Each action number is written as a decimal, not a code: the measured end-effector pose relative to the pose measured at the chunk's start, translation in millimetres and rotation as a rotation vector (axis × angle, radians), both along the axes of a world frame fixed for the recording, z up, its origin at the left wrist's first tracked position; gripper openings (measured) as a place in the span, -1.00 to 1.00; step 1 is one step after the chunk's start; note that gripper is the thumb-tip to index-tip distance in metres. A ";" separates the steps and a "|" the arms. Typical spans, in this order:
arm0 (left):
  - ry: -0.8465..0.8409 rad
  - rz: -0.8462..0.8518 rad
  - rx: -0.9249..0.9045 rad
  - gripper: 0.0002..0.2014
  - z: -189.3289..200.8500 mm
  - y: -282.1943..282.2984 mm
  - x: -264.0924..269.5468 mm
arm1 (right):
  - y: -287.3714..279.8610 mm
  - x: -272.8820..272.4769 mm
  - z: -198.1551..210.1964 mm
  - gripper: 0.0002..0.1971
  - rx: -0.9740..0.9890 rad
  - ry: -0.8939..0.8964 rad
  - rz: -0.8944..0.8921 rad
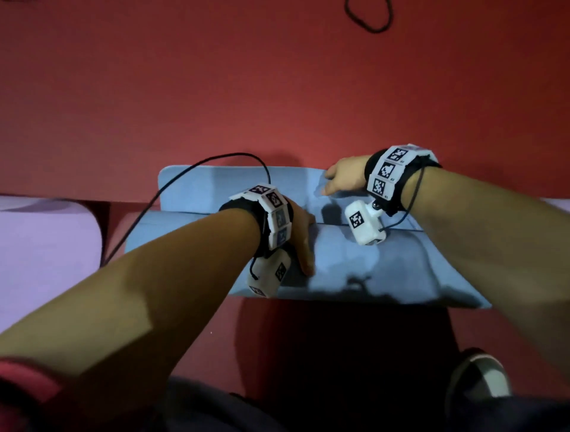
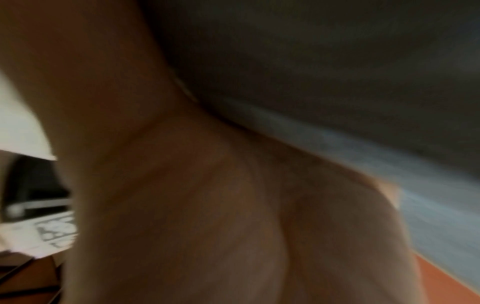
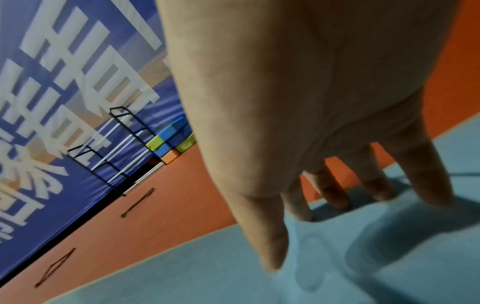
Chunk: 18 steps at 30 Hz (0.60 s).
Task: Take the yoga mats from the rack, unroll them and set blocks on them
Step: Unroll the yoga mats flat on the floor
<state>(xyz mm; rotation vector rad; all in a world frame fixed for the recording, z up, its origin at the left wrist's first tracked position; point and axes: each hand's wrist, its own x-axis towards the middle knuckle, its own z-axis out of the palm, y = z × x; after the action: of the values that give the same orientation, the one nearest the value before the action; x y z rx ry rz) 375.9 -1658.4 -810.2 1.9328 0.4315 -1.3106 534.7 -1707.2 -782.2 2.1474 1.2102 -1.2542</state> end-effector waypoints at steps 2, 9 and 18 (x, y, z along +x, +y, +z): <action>-0.006 -0.059 -0.038 -0.08 -6.6 -0.5 4.7 | -9.2 -7.6 5.6 -0.28 0.006 0.002 -0.048; -0.095 -0.089 -0.010 0.05 -1.1 -4.3 0.7 | -37.8 -26.5 18.7 -0.27 0.097 0.059 -0.274; -0.087 0.034 0.045 0.19 24.8 -29.3 -17.2 | -57.4 -8.7 9.9 -0.32 0.105 0.122 -0.031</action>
<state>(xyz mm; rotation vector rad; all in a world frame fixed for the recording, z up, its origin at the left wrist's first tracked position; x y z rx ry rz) 358.7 -1687.7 -785.5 2.0022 0.4522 -1.1998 526.0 -1764.6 -772.3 2.1983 1.3241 -1.3815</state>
